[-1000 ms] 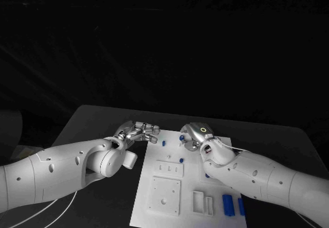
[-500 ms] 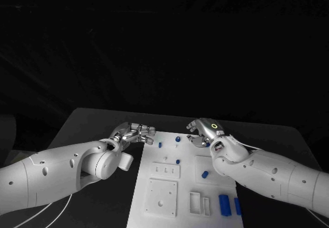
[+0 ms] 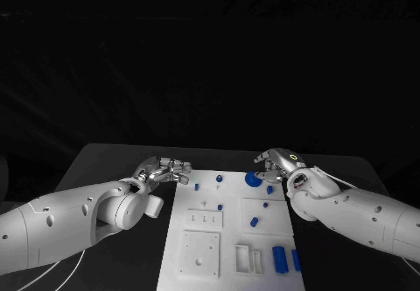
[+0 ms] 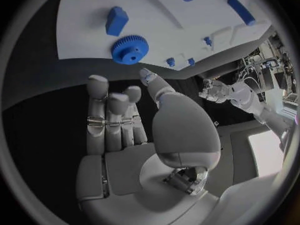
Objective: Assemble the parts on the task board
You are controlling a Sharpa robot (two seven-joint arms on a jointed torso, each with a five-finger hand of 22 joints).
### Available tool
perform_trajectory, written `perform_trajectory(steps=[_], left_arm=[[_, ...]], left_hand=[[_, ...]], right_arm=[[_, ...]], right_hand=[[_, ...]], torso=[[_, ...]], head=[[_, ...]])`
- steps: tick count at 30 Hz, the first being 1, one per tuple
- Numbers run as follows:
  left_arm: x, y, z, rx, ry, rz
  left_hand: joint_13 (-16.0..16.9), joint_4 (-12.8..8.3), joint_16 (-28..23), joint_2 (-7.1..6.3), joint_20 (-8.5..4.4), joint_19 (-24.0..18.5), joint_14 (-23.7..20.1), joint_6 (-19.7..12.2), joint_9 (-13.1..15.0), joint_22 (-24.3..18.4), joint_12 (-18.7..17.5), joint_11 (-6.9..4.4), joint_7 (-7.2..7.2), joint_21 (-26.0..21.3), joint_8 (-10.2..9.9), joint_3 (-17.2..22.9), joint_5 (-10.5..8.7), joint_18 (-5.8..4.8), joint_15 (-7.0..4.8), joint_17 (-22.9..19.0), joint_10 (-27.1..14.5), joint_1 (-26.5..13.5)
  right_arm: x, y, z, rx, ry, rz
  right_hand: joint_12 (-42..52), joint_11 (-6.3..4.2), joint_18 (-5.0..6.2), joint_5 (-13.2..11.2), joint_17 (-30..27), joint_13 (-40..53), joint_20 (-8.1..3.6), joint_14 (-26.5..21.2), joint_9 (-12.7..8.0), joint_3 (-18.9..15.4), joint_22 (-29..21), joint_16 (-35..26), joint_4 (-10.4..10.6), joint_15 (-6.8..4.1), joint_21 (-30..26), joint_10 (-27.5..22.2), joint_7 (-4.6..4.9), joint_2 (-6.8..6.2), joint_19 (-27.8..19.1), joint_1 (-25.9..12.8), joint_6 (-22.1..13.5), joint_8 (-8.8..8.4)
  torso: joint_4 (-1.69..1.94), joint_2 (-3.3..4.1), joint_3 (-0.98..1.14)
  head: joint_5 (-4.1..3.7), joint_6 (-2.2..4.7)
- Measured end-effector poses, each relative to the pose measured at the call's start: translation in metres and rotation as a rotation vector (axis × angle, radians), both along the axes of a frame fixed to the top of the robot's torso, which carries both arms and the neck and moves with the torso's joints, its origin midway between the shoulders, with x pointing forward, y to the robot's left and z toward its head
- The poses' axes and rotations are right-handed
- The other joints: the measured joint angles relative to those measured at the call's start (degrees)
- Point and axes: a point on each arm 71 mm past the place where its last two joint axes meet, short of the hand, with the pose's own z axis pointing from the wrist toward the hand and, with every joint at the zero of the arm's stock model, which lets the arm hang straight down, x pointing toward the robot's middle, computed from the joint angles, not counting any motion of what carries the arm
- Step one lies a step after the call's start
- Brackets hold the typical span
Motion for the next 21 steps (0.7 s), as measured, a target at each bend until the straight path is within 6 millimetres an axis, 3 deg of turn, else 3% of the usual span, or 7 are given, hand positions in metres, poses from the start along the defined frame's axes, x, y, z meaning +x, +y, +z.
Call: perform_trajectory(steps=[3, 8, 21], left_arm=[[0.0, 0.0, 0.0, 0.001, 0.0, 0.001], [0.001, -0.001, 0.0, 0.001, 0.0, 0.0], [0.001, -0.002, 0.0, 0.0, 0.0, -0.003]], left_hand=[[0.0, 0.0, 0.0, 0.0, 0.0, 0.0, 0.0, 0.0, 0.0, 0.0, 0.0, 0.0, 0.0, 0.0, 0.0, 0.0, 0.0, 0.0, 0.0, 0.0, 0.0, 0.0], [0.0, 0.0, 0.0, 0.0, 0.0, 0.0, 0.0, 0.0, 0.0, 0.0, 0.0, 0.0, 0.0, 0.0, 0.0, 0.0, 0.0, 0.0, 0.0, 0.0, 0.0, 0.0], [0.0, 0.0, 0.0, 0.0, 0.0, 0.0, 0.0, 0.0, 0.0, 0.1, 0.0, 0.0, 0.0, 0.0, 0.0, 0.0, 0.0, 0.0, 0.0, 0.0, 0.0, 0.0]], right_arm=[[0.003, -0.007, -0.003, -0.002, 0.044, -0.006], [0.006, -0.013, -0.007, -0.008, 0.095, -0.011], [0.013, -0.01, -0.014, -0.013, 0.164, 0.01]], right_hand=[[8.7, 0.11, -0.01, 1.6, 5.5, 7.0, 0.48, 0.6, 0.0, -1.8, 0.5, 2.2, 0.4, 0.57, 4.9, 1.5, 0.08, 0.3, 0.1, 0.3, -0.9, 0.0], [12.1, 0.47, -0.01, 1.8, 8.9, 9.8, 0.88, 0.9, 0.0, -2.6, 0.5, 3.1, 0.7, 0.87, 8.2, 2.5, 0.42, 0.75, 0.1, 0.8, -2.2, 0.0], [13.3, 0.66, 0.0, 2.5, 10.9, 11.1, 0.88, 1.3, 0.0, -4.0, 0.5, 3.1, 1.4, 0.9, 11.0, 2.7, 0.55, 0.9, 0.1, 0.9, -2.8, 0.0]], torso=[[0.01, 0.08, 0.12], [0.01, 0.22, 0.34], [0.18, 0.29, 0.22]], head=[[-0.23, -0.07], [-0.53, -0.08], [-1.04, -0.47]])
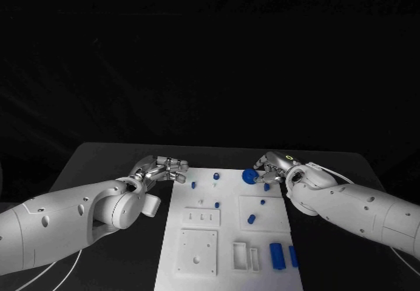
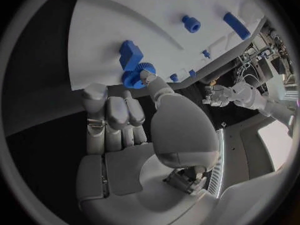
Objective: Assemble the parts on the task board
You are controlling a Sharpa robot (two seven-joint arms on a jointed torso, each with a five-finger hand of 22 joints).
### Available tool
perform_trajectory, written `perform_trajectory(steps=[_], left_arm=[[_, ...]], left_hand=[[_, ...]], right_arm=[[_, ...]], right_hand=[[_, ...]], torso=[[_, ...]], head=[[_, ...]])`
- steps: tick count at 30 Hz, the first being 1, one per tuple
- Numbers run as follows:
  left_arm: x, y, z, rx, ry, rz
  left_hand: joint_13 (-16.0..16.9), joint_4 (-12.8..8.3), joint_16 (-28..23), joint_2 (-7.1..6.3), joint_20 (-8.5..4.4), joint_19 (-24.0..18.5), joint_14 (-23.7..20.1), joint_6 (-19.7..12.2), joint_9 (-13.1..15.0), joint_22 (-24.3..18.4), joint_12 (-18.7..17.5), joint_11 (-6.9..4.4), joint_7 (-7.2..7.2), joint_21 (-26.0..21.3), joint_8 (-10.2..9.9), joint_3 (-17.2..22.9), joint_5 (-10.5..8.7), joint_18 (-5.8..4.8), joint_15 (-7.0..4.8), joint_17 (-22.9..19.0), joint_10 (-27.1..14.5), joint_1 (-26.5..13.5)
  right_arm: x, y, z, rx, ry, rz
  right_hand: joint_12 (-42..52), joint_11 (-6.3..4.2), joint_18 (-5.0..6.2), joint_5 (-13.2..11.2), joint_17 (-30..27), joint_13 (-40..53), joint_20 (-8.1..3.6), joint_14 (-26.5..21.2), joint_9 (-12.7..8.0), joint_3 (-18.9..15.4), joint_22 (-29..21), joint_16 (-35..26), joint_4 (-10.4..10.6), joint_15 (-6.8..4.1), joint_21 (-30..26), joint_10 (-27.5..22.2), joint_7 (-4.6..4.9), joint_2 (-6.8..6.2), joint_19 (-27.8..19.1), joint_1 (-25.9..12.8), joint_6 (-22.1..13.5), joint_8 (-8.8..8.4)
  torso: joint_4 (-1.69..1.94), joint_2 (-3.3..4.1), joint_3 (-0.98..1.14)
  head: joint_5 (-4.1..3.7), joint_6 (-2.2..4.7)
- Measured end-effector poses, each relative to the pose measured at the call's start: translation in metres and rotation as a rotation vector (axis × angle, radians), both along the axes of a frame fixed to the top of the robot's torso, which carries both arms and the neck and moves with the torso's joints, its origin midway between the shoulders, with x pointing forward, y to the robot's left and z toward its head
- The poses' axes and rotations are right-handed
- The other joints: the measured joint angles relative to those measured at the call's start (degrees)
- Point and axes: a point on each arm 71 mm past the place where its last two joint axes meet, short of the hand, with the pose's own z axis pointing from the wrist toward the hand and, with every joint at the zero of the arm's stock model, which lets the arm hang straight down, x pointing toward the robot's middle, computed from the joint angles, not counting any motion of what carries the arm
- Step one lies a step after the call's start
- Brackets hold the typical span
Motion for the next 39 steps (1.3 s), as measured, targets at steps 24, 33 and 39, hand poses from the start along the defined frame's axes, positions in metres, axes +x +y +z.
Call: perform_trajectory(steps=[24, 33, 39], left_arm=[[0.0008, -0.0008, -0.0002, 0.001, 0.0, -0.001], [0.0011, -0.0008, -0.0003, 0.002, 0.0, -0.001], [0.0011, -0.0013, -0.0003, 0.002, 0.0, -0.002]], left_hand=[[0.0, 0.0, 0.0, 0.0, 0.0, 0.0, 0.0, 0.0, 0.0, 0.0, 0.0, 0.0, 0.0, 0.0, 0.0, 0.0, 0.0, 0.0, 0.0, 0.0, 0.0, 0.0], [0.0, 0.0, 0.0, 0.0, 0.0, 0.0, 0.0, -0.2, 0.0, 0.2, 0.0, 0.0, -0.2, -0.3, 0.0, 0.0, 0.0, 0.0, 0.0, 0.0, 0.0, 0.0], [0.0, 0.0, 0.0, 0.0, 0.0, 0.0, 0.0, -0.2, 0.0, 0.2, 0.0, 0.0, -0.2, -0.3, 0.0, 0.0, 0.0, 0.0, 0.0, 0.0, 0.0, 0.0]], right_arm=[[0.0008, 0.0051, -0.0015, 0.022, 0.027, 0.02], [0.0008, 0.0069, -0.0014, 0.026, 0.026, 0.022], [0.0013, 0.0082, -0.0015, 0.026, 0.027, 0.023]], right_hand=[[0.6, 0.01, 0.0, -0.7, 0.6, 0.6, 0.41, 0.2, 0.0, -3.6, 0.0, 0.2, 2.4, 0.2, 1.1, 0.4, 0.17, 0.53, 0.0, 0.5, -1.0, 0.0], [0.6, 0.01, 0.01, -2.0, 0.7, 0.6, 0.4, 0.2, 0.0, -2.6, 0.0, 0.2, 2.1, 0.2, 1.3, 0.4, -0.01, 0.83, 0.0, 0.8, -0.3, 0.0], [0.6, 0.01, 0.01, -2.0, 0.7, 0.6, 0.4, 0.2, 0.0, -2.4, 0.0, 0.2, 2.0, 0.2, 1.3, 0.4, -0.06, 0.83, 0.0, 0.8, -0.3, 0.0]], torso=[[-0.05, 0.03, -0.02], [-0.05, 0.03, 0.0], [-0.07, 0.08, 0.03]], head=[[0.08, -0.84], [0.16, -0.99], [0.13, -1.1]])
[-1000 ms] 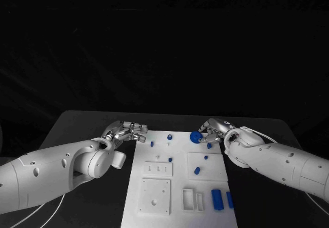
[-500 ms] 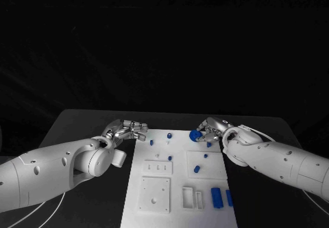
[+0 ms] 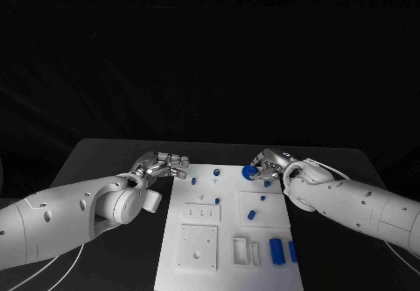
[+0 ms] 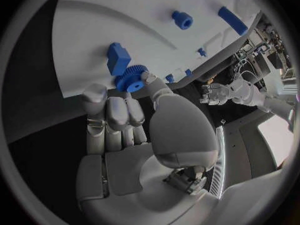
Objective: Assemble the parts on the task board
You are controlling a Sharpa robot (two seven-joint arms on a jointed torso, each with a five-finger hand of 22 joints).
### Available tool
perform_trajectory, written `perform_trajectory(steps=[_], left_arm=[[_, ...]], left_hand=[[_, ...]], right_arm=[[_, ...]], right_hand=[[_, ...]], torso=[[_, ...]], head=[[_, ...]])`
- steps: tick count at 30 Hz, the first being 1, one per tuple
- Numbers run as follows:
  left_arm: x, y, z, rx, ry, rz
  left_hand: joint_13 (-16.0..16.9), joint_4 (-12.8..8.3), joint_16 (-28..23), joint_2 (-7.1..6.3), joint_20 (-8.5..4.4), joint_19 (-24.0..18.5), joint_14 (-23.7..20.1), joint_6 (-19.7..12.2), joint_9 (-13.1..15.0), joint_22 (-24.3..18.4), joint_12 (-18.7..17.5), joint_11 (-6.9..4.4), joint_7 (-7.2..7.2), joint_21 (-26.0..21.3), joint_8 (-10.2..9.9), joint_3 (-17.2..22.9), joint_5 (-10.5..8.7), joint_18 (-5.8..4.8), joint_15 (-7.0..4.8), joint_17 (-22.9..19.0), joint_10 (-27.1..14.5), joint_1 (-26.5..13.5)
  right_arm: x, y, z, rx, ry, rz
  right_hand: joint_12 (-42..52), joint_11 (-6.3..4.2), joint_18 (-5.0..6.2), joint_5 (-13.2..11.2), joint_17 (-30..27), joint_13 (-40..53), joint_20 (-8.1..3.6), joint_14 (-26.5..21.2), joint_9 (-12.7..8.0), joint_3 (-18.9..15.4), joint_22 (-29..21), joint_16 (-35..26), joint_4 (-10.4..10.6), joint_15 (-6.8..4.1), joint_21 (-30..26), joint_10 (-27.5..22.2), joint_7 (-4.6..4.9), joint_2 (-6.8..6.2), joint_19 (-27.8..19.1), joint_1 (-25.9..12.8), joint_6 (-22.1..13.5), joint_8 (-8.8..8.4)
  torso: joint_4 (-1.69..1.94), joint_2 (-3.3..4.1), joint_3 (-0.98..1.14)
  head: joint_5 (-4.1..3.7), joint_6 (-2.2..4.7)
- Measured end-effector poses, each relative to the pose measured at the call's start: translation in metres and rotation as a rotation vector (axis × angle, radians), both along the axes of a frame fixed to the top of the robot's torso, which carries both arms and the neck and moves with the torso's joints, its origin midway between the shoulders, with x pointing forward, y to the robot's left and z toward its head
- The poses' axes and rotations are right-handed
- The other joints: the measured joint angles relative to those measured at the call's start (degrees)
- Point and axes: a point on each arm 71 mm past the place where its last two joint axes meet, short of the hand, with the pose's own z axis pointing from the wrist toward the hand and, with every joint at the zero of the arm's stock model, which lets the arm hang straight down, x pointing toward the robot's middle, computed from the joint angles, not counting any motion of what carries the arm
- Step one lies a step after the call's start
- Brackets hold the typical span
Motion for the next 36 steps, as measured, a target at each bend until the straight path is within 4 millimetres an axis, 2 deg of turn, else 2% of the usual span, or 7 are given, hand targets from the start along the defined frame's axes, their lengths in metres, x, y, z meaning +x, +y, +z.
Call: perform_trajectory(steps=[3, 7, 17, 23, 28, 31, 36], left_arm=[[0.0, 0.0, 0.0, 0.0, 0.0, 0.0], [0.0, 0.0, 0.0, 0.0, 0.0, 0.0], [0.0, 0.0, 0.0, 0.0, 0.0, -0.001], [0.0, 0.0, 0.0, 0.001, 0.0, -0.002], [0.0, 0.0, 0.0, 0.001, 0.001, -0.001], [0.0, 0.0, 0.0, 0.001, 0.001, -0.001], [0.0, 0.0, 0.0, 0.001, 0.001, -0.001]], left_hand=[[0.0, 0.0, 0.0, 0.0, 0.0, 0.0, 0.0, 0.0, 0.0, 0.0, 0.0, 0.0, 0.0, 0.0, 0.0, 0.0, 0.0, 0.0, 0.0, 0.0, 0.0, 0.0], [0.0, 0.0, 0.0, 0.0, 0.0, 0.0, 0.0, 0.0, 0.0, 0.0, 0.0, 0.0, 0.0, 0.0, 0.0, 0.0, 0.0, 0.0, 0.0, 0.0, 0.0, 0.0], [0.0, 0.0, 0.0, 0.0, 0.0, 0.0, 0.0, 0.0, 0.0, 0.0, 0.0, 0.0, 0.0, 0.0, 0.0, 0.0, 0.0, 0.0, 0.0, 0.0, 0.0, 0.0], [0.0, 0.0, 0.0, 0.0, 0.0, 0.0, 0.0, 0.0, 0.0, 0.0, 0.0, 0.0, 0.0, 0.0, 0.0, 0.0, 0.0, 0.0, 0.0, 0.0, 0.0, 0.0], [0.0, 0.0, 0.0, 0.0, 0.0, 0.0, 0.0, 0.0, 0.0, 0.0, 0.0, 0.0, 0.0, 0.0, 0.0, 0.0, 0.0, 0.0, 0.0, 0.0, 0.0, 0.0], [0.0, 0.0, 0.0, 0.0, 0.0, 0.0, 0.0, 0.0, 0.0, 0.0, 0.0, 0.0, 0.0, 0.0, 0.0, 0.0, 0.0, 0.0, 0.0, 0.0, 0.0, 0.0], [0.0, 0.0, 0.0, 0.0, 0.0, 0.0, 0.0, 0.0, 0.0, 0.0, 0.0, 0.0, 0.0, 0.0, 0.0, 0.0, 0.0, 0.0, 0.0, 0.0, 0.0, 0.0]], right_arm=[[0.0, 0.0, 0.0, 0.0, 0.0, 0.0], [0.0, 0.002, 0.0, 0.001, 0.001, 0.003], [0.002, 0.004, 0.001, -0.014, 0.001, 0.008], [0.002, 0.006, 0.002, -0.033, -0.006, 0.014], [0.001, 0.008, 0.002, -0.049, -0.013, 0.02], [0.0, 0.01, 0.002, -0.055, -0.019, 0.025], [-0.004, 0.013, 0.001, -0.057, -0.036, 0.031]], right_hand=[[0.0, 0.0, 0.0, -0.4, 0.0, 0.0, 0.0, 0.0, 0.0, 0.4, 0.0, 0.0, -0.3, 0.0, 0.0, 0.0, -0.14, 0.0, 0.0, 0.0, 1.0, 0.0], [0.0, -0.2, -0.01, -3.1, 0.1, 0.0, 0.0, 0.4, 0.0, 4.3, 0.0, 0.0, -1.5, -0.35, 0.3, 0.4, -0.89, 0.93, 0.0, 0.3, 4.6, -0.13], [0.0, -0.3, -0.02, -2.8, 0.2, 0.0, -0.43, 0.5, -0.1, 6.5, 0.0, 0.0, -2.7, -0.47, 0.6, 0.7, -1.37, 1.04, 0.0, -0.5, 5.9, -0.2], [0.0, -0.3, -0.02, -1.8, 0.7, 0.1, -0.43, 0.5, -0.1, 7.0, 0.0, 0.0, -3.2, -0.55, 1.1, 0.7, -1.37, 0.75, 0.0, -0.8, 5.9, -0.19], [0.0, -0.3, -0.02, 2.3, 0.7, 0.1, -0.43, 0.3, -0.1, 8.0, 0.0, 0.0, -4.2, -0.76, 1.1, 0.7, -1.21, 0.18, 0.0, -1.4, 6.1, -0.21], [0.0, -0.5, -0.02, 3.8, 0.8, 0.3, -0.42, 0.3, -0.1, 8.9, 0.0, 0.0, -4.4, -0.76, 1.4, 0.9, -1.19, 0.6, 0.0, -2.0, 6.1, -0.41], [0.4, -0.7, -0.03, 4.3, 0.9, 0.5, -0.63, 0.5, -0.1, 8.7, 0.0, 0.2, -4.2, -0.95, 2.1, 1.1, -1.19, 0.69, -0.2, -2.2, 6.2, -0.41]], torso=[[0.0, 0.0, 0.01], [0.0, -0.01, 0.0], [0.0, -0.02, 0.02], [-0.02, -0.01, 0.03], [-0.03, -0.01, 0.03], [-0.06, -0.01, 0.03], [-0.09, -0.02, 0.06]], head=[[0.0, -0.05], [0.13, -0.06], [0.23, -0.27], [0.27, -0.39], [0.25, -0.53], [0.27, -0.53], [0.33, -0.43]])
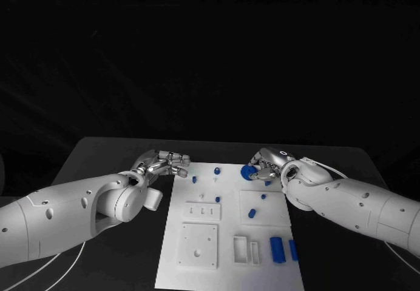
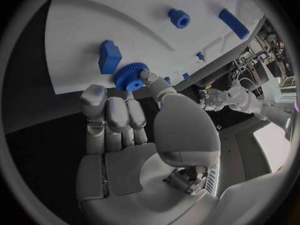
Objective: Assemble the parts on the task board
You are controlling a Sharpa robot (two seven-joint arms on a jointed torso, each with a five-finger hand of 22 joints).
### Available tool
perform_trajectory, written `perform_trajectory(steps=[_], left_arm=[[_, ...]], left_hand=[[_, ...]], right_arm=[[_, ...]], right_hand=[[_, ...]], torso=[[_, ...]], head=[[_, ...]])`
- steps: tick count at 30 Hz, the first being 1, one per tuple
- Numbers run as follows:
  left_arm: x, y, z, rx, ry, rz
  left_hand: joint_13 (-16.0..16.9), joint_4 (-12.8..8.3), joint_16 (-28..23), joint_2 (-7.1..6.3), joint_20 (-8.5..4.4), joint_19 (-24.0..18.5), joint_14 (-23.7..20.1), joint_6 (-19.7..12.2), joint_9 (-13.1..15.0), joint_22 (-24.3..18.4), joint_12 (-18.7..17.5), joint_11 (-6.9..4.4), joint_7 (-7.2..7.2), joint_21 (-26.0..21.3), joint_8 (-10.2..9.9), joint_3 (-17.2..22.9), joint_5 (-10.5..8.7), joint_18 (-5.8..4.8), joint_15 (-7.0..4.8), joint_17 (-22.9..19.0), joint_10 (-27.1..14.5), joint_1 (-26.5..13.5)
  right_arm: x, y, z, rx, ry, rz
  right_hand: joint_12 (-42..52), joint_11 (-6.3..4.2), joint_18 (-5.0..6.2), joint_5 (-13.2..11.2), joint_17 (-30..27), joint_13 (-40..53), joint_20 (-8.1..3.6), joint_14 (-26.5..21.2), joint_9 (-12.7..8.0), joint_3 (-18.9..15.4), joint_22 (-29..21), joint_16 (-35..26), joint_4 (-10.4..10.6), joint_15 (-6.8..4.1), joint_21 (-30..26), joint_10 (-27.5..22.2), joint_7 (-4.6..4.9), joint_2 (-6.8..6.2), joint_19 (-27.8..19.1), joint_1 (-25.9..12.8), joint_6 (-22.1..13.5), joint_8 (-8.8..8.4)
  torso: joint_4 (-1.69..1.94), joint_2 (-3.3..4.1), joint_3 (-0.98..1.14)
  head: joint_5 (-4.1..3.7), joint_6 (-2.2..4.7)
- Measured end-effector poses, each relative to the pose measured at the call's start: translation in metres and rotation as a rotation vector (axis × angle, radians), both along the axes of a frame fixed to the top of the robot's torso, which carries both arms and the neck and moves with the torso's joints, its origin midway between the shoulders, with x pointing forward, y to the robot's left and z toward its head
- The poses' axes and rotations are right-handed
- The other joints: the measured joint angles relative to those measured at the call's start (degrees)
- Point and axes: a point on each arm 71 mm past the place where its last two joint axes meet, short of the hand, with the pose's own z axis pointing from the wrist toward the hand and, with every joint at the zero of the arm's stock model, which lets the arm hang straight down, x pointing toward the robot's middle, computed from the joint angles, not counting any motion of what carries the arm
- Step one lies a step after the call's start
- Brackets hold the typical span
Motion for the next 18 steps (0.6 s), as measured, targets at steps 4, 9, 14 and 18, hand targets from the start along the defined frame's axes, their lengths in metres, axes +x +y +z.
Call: perform_trajectory(steps=[4, 9, 14, 18], left_arm=[[0.0, 0.001, 0.0, 0.0, 0.0, 0.001], [0.0, 0.001, 0.0, 0.0, 0.0, 0.001], [-0.001, 0.001, 0.0, 0.0, 0.0, 0.001], [-0.001, 0.001, 0.0, 0.0, 0.0, 0.001]], left_hand=[[0.0, 0.0, 0.0, 0.0, 0.0, 0.0, 0.0, 0.0, 0.0, 0.0, 0.0, 0.0, 0.0, 0.0, 0.0, 0.0, 0.0, 0.0, 0.0, 0.0, 0.0, 0.0], [0.0, 0.0, 0.0, 0.0, 0.0, 0.0, 0.0, 0.0, 0.0, 0.0, 0.0, 0.0, 0.0, 0.0, 0.0, 0.0, 0.0, 0.0, 0.0, 0.0, 0.0, 0.0], [0.0, 0.0, 0.0, 0.0, 0.0, 0.0, 0.0, 0.0, 0.0, 0.0, 0.0, 0.0, 0.0, 0.0, 0.0, 0.0, 0.0, 0.0, 0.0, 0.0, 0.0, 0.0], [0.0, 0.0, 0.0, 0.0, 0.0, 0.0, 0.0, 0.0, 0.0, 0.0, 0.0, 0.0, 0.0, 0.0, 0.0, 0.0, 0.0, 0.0, 0.0, 0.0, 0.0, 0.0]], right_arm=[[-0.005, 0.003, 0.0, 0.001, -0.019, 0.004], [-0.011, 0.008, 0.004, 0.006, -0.061, 0.013], [-0.017, 0.016, 0.01, 0.01, -0.103, 0.029], [-0.023, 0.024, 0.014, 0.013, -0.137, 0.049]], right_hand=[[0.0, -0.11, -0.01, 0.0, 0.0, 0.1, -0.2, 0.0, 0.0, -0.1, 0.0, 0.0, 0.3, -0.02, 0.6, 0.3, 0.03, 0.0, 0.2, 0.0, 0.4, 0.0], [0.0, -0.31, -0.01, 0.4, 0.0, 0.2, -0.2, -0.1, 0.0, 0.8, 0.0, 0.0, 1.2, -0.12, 1.0, 0.5, 0.03, -0.31, 0.2, -0.3, 0.4, 0.03], [0.0, -0.31, -0.01, 0.6, -0.1, 0.3, -0.2, -0.2, 0.0, 1.3, 0.0, 0.0, 1.7, -0.22, 1.6, 0.5, 0.03, -1.02, 0.2, -0.2, 0.4, 0.26], [0.0, -0.51, -0.01, 0.6, -0.1, 0.4, -0.2, -0.2, 0.0, 1.3, 0.0, 0.0, 2.1, -0.22, 2.1, 0.7, 0.03, -1.03, 0.2, -0.2, 0.4, 0.26]], torso=[[-0.03, 0.0, 0.02], [-0.09, -0.03, 0.04], [-0.09, -0.04, 0.08], [-0.07, -0.04, 0.08]], head=[[0.02, 0.12], [0.03, 0.32], [-0.01, 0.52], [-0.01, 0.62]])
